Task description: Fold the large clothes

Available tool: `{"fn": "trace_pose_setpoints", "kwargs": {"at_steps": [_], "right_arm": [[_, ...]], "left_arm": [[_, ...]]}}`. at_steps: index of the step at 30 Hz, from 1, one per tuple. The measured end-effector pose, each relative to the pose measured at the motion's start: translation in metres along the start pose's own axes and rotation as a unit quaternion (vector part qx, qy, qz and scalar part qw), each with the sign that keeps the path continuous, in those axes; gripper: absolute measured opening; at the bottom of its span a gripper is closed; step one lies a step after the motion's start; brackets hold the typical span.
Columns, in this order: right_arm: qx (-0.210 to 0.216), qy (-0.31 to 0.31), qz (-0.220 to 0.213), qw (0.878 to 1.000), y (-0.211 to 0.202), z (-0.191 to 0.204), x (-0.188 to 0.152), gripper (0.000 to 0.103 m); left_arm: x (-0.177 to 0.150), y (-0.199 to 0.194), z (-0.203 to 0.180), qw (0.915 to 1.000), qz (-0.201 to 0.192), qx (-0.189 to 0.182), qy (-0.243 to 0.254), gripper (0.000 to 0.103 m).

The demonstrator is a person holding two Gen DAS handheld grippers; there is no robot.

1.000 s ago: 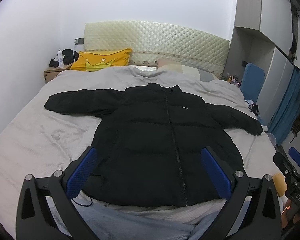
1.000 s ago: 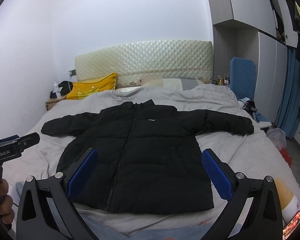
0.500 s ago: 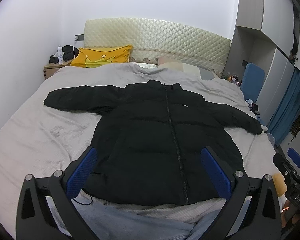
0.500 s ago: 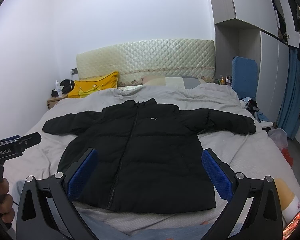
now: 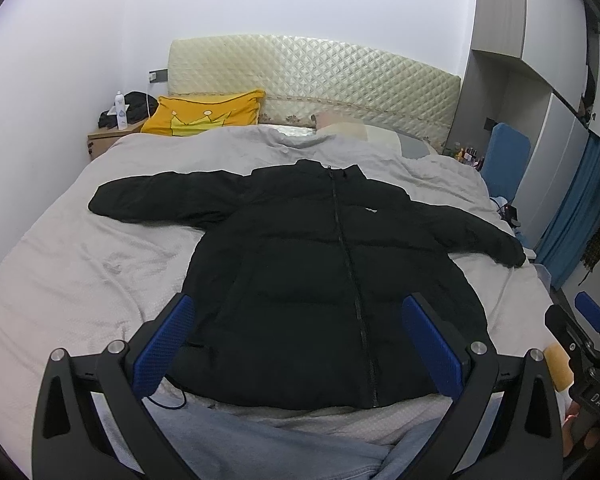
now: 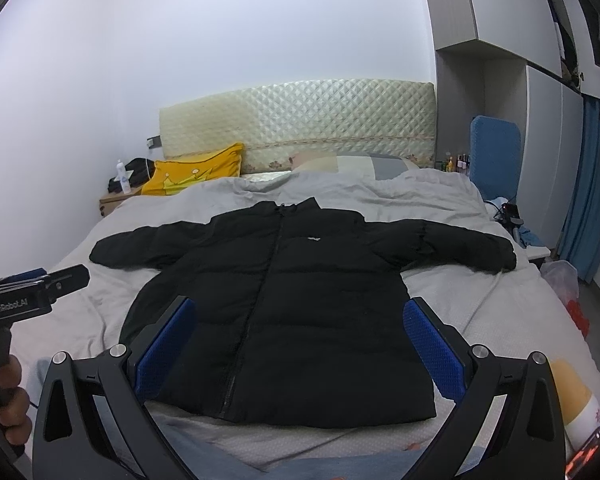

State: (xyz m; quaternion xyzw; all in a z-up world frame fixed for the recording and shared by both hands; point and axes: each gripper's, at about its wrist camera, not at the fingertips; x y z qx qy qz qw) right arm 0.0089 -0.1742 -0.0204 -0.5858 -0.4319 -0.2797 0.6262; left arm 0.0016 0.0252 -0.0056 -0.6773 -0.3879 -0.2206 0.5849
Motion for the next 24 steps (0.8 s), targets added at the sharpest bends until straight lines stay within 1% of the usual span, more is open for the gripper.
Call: {"fn": "trace_pose_setpoints", "kwargs": {"at_steps": [3,9,11,17,20,23,24], "right_arm": [[0.011,0.003,-0.002,1.0,-0.001,-0.002,-0.001,0.103],[0.012,0.008,0.003,1.0,0.007,-0.008,-0.003,0.103],[0.018,0.01,0.004,1.0,0.009,-0.01,-0.004,0.103],[0.015,0.024,0.008,1.0,0.015,-0.017,-0.01,0.103],[0.021,0.029,0.008,0.999,0.021,-0.027,-0.01,0.103],[0.026,0.042,0.013,0.999,0.033,-0.041,-0.012,0.103],[0.027,0.047,0.018,0.998,0.041,-0.048,-0.012,0.103]], "left_arm": [[-0.001,0.0,-0.001,1.0,0.001,-0.004,-0.001,0.103],[0.001,0.003,-0.003,1.0,0.005,-0.004,0.0,0.103],[0.0,0.004,-0.003,1.0,0.005,-0.005,-0.003,0.103],[0.002,0.012,-0.007,0.9998,0.014,-0.01,0.007,0.103],[0.005,0.023,-0.004,0.9997,0.014,-0.006,0.017,0.103],[0.007,0.043,0.004,0.9994,0.026,0.004,0.021,0.103],[0.008,0.052,0.007,0.9991,0.035,0.012,0.023,0.103]]}}
Point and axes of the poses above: each gripper's, at about its wrist camera, not at the fingertips, and y roughly the way its jaws point, z to its left, x to its top, and after that the axes turned 8 degrees about -y, right-handed
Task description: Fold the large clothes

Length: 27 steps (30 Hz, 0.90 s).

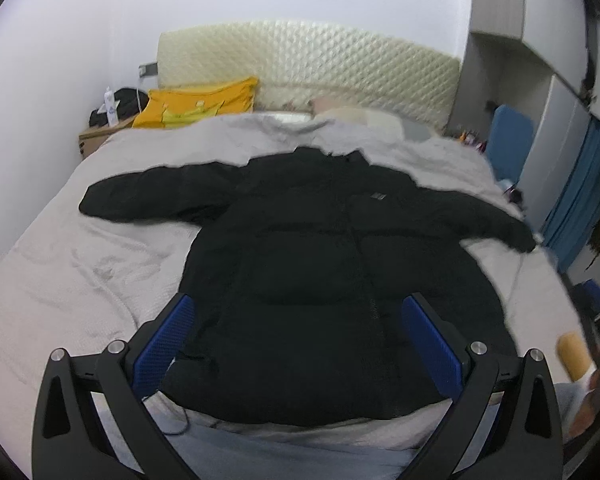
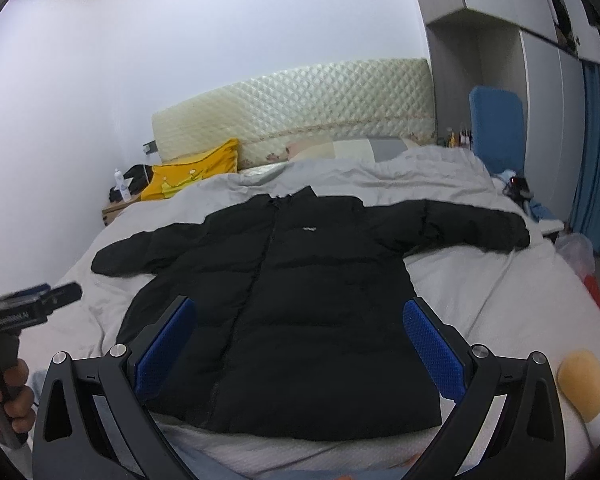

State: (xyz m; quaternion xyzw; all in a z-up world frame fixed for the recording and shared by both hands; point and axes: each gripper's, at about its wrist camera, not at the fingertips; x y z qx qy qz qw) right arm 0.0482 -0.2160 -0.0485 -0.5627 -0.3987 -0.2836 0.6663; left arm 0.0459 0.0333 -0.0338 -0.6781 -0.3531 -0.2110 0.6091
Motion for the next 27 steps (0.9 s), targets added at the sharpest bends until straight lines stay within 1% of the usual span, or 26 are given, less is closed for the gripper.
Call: {"fn": "trace_pose_setpoints", "kwargs": {"at_steps": [2,4,7,9,11,14,17,19,22,23,25,27], "right_arm": [[0.0,0.01,0.015,1.0,0.014,-0.012,-0.001,0.103],[0.008,0.024,0.042,0.999,0.036,-0.029,-0.003,0.103],[0.013,0.043,0.07,0.997,0.058,-0.05,-0.009,0.103],[0.012,0.063,0.09,0.994,0.075,-0.068,-0.014,0.103],[0.024,0.091,0.109,0.99,0.087,-0.085,-0.02,0.103],[0.026,0.136,0.135,0.981,0.103,-0.105,-0.03,0.103],[0.034,0.179,0.158,0.97,0.121,-0.122,-0.039,0.103],[0.046,0.211,0.176,0.961,0.134,-0.133,-0.047,0.102],[0.041,0.251,0.212,0.943,0.155,-0.148,-0.062,0.102],[0.039,0.267,0.229,0.935,0.165,-0.153,-0.07,0.102],[0.041,0.289,0.25,0.923,0.177,-0.157,-0.079,0.1],[0.034,0.307,0.269,0.912,0.186,-0.162,-0.087,0.098]], "left_arm": [[0.002,0.021,0.01,0.9997,0.016,0.017,0.005,0.103],[0.002,0.042,0.021,0.9989,0.035,0.028,0.011,0.103],[0.001,0.073,0.043,0.9967,0.066,0.047,0.004,0.103],[0.001,0.095,0.06,0.9943,0.095,0.046,-0.014,0.103],[0.0,0.118,0.081,0.9897,0.129,0.039,-0.046,0.103],[-0.004,0.141,0.103,0.9826,0.158,0.049,-0.086,0.103],[-0.008,0.161,0.118,0.9731,0.189,0.044,-0.123,0.103],[-0.011,0.173,0.124,0.968,0.205,0.048,-0.137,0.103],[-0.018,0.19,0.127,0.96,0.231,0.054,-0.15,0.103],[-0.019,0.196,0.128,0.9565,0.241,0.05,-0.156,0.103],[-0.021,0.207,0.133,0.9513,0.254,0.044,-0.169,0.103],[-0.023,0.215,0.135,0.9477,0.261,0.048,-0.177,0.103]]}}
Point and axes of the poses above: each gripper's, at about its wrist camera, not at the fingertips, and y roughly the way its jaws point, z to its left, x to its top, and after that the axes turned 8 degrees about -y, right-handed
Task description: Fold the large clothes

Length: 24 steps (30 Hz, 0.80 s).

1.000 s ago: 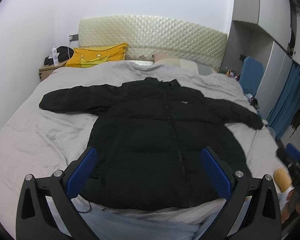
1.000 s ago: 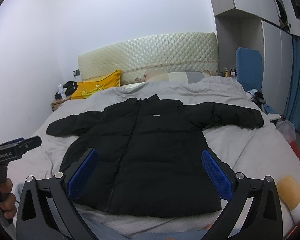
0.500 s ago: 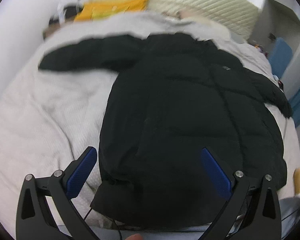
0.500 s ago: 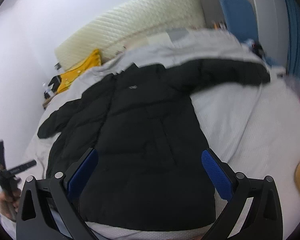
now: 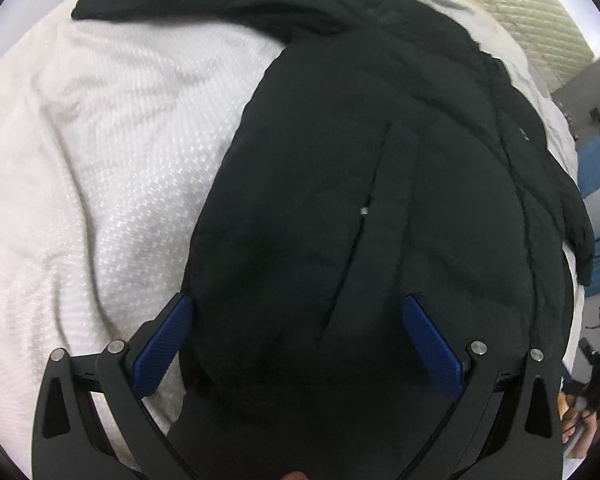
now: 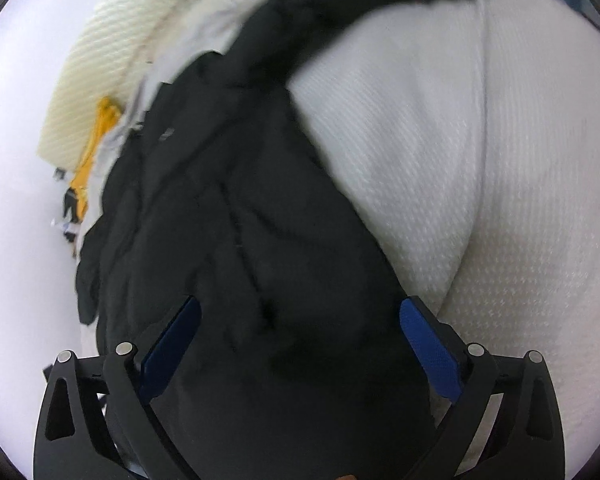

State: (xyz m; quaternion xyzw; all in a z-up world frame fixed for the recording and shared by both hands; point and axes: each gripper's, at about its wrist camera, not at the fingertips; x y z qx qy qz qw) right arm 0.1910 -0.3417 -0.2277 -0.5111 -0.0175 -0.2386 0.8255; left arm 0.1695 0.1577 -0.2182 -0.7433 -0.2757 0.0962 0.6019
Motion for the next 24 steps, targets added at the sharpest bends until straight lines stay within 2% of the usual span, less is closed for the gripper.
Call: {"fn": "trace_pose_setpoints", "kwargs": {"at_steps": [3,4,7,9,10,11,13,16,17,21,24], "right_arm": [[0.005,-0.004,0.021,1.0,0.011,0.004,-0.002,0.092],[0.012,-0.013,0.033,0.999,0.016,0.009,-0.003,0.087],[0.011,-0.039,0.042,0.998,0.022,0.019,-0.007,0.084],[0.014,-0.052,0.041,0.998,0.025,0.023,-0.007,0.08],[0.015,-0.056,0.04,0.997,0.025,0.025,-0.008,0.069],[0.016,-0.061,0.037,0.997,0.024,0.027,-0.008,0.065],[0.026,-0.07,0.033,0.997,0.023,0.03,-0.008,0.045],[0.048,-0.094,0.024,0.994,0.02,0.039,-0.009,0.022],[0.048,-0.108,0.021,0.993,0.018,0.044,-0.01,0.017],[0.04,-0.16,0.014,0.986,0.013,0.066,-0.017,0.015],[0.036,-0.18,0.021,0.983,0.006,0.072,-0.023,0.013]], "left_arm": [[0.0,0.006,-0.003,0.9999,0.007,-0.009,0.001,0.103],[0.0,0.009,-0.005,0.9998,0.01,-0.013,0.004,0.103],[0.0,0.012,-0.008,0.9992,0.017,-0.033,0.014,0.102],[-0.002,0.011,-0.011,0.9984,0.019,-0.049,0.022,0.096],[-0.003,0.01,-0.013,0.9978,0.021,-0.058,0.025,0.094],[-0.004,0.009,-0.013,0.9973,0.021,-0.065,0.027,0.09],[-0.004,0.007,-0.016,0.9964,0.02,-0.077,0.032,0.081],[-0.005,0.003,-0.017,0.9956,0.017,-0.085,0.037,0.063],[-0.006,0.001,-0.018,0.9956,0.014,-0.083,0.041,0.053],[-0.01,-0.01,-0.012,0.9956,0.005,-0.084,0.04,0.027],[-0.015,-0.022,-0.01,0.9956,0.001,-0.082,0.047,0.015]]}}
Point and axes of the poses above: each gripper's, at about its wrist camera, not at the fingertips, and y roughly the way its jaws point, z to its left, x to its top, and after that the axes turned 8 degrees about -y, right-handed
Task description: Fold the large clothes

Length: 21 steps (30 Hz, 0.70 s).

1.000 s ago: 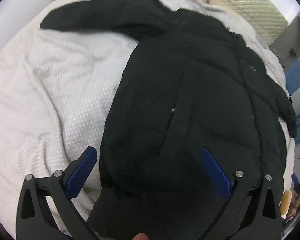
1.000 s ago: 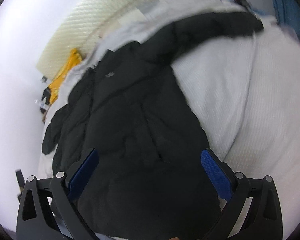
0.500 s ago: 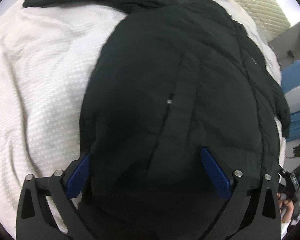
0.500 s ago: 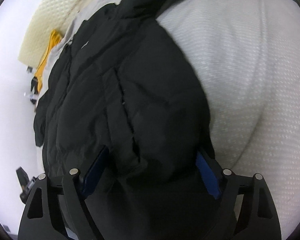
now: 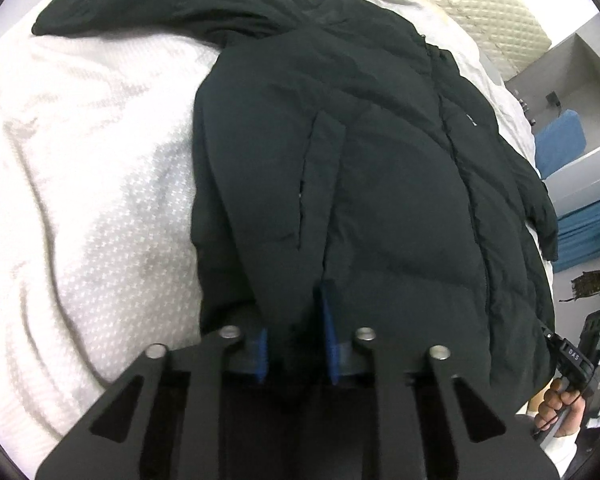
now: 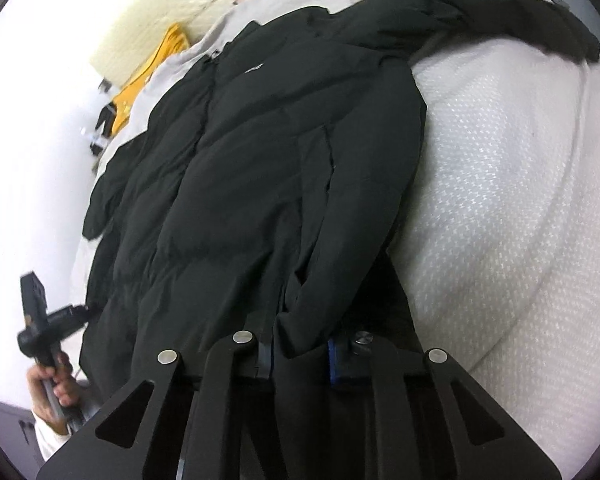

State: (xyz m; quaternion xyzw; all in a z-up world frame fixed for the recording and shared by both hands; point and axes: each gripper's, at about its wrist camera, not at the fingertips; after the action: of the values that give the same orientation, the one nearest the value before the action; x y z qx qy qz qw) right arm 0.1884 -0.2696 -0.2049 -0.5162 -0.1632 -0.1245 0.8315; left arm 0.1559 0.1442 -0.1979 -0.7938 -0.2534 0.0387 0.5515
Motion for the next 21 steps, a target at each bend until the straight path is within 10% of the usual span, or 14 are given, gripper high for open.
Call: {"fn": "trace_pose_setpoints", "kwargs": {"at_steps": [9,21], "right_arm": [[-0.045,-0.071,0.039,0.996,-0.023,0.029,0.007,0.01],[-0.099,-0.047,0.166,0.98,0.051,-0.004,0.02,0.015]], "left_arm": [[-0.008,-0.04,-0.002,0.9987,-0.007,0.033,0.038,0.007],[0.005,0.009,0.004,0.9903,0.049,0.121,0.047,0.008]]}}
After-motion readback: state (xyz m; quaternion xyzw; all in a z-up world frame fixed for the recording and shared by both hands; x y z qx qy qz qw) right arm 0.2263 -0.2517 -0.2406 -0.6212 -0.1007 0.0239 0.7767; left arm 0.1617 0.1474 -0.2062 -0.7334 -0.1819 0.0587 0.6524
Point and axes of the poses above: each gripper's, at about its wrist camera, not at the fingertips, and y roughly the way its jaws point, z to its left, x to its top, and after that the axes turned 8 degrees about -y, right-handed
